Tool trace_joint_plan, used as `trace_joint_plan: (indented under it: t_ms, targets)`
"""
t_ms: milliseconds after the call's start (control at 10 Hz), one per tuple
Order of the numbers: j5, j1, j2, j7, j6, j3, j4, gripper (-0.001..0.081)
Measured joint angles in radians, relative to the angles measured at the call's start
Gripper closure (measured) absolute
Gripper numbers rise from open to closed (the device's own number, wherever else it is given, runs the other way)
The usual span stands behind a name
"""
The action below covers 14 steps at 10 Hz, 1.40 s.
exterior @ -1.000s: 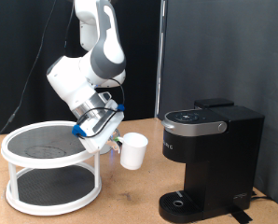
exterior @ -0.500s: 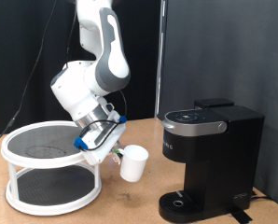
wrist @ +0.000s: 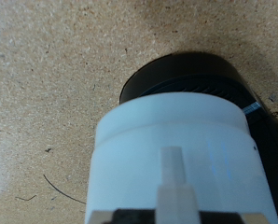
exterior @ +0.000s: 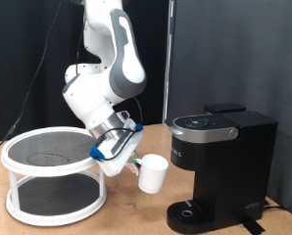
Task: Make a cup of coffee with the keurig machine
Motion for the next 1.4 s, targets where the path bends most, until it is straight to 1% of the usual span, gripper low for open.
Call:
trace_joint_plan:
  t_ms: [200, 600, 800, 1200, 1400]
  targets:
    - [0.024, 0.015, 0.029, -0.006, 0.038, 0.033, 0.009, 0.0799]
    - [0.173, 0.039, 0.068, -0.106, 0.071, 0.096, 0.028, 0.0799]
    - [0.227, 0.049, 0.087, -0.139, 0.098, 0.123, 0.036, 0.0799]
    - [0.337, 0.063, 0.157, -0.233, 0.157, 0.17, 0.066, 0.0799]
    - [0.367, 0.064, 0.19, -0.26, 0.176, 0.188, 0.081, 0.0799]
